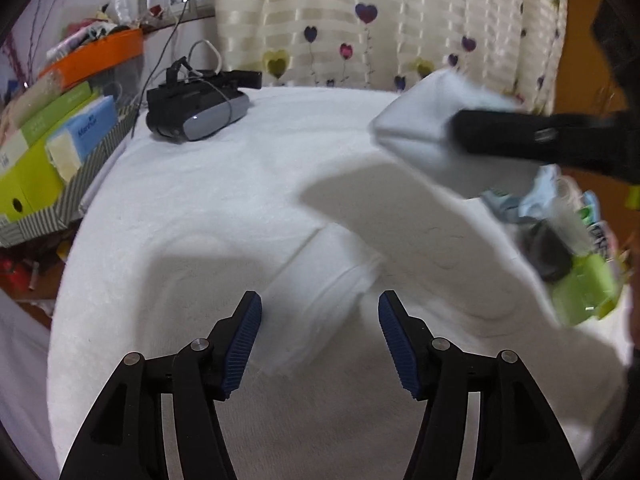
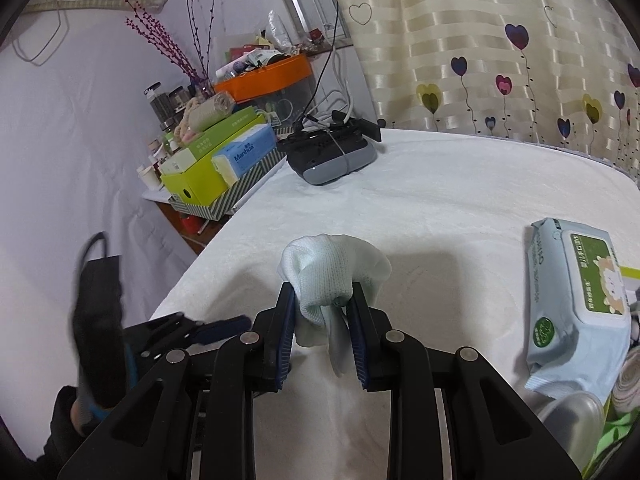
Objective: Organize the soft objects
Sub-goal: 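Grasp the pale blue sock with the right gripper while the left grasps the white towel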
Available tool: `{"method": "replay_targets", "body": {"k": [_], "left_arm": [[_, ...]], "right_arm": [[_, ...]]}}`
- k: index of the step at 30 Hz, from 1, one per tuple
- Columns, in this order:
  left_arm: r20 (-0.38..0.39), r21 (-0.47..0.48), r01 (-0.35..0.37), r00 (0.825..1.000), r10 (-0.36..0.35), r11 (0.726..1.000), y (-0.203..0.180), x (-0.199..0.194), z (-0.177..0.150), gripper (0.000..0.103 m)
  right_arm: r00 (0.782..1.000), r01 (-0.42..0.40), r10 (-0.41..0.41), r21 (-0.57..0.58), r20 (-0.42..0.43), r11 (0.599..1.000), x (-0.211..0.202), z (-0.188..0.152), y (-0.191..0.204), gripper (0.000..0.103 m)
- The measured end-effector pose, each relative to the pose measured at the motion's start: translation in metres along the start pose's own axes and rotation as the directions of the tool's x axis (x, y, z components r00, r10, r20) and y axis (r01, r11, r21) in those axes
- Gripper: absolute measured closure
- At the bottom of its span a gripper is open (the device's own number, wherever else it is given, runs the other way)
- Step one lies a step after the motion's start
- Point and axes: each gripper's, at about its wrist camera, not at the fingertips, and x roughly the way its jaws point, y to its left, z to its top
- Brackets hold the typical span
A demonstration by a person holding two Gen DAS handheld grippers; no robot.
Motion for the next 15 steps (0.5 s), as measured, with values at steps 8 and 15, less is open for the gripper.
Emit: {"method": "replay_targets", "body": {"k": [8,15], "left_arm": [[-0.027,0.002,-0.032,0.999,0.032,0.999,0.003,0.015,-0.001,0.05],[-0.012,-0.064,-0.067,0.998,0.066,0.996,-0.004,0.001,-0.002,0.08]], "right_arm": [[1.0,0.0,0.0,-0.004,0.023,1.0,-0.017,-0.002,-0.003,0.077],[0.999,-0.007,0.007,-0.006,0.04,1.0,-0.031,-0.007,-0.004,0.077]]}}
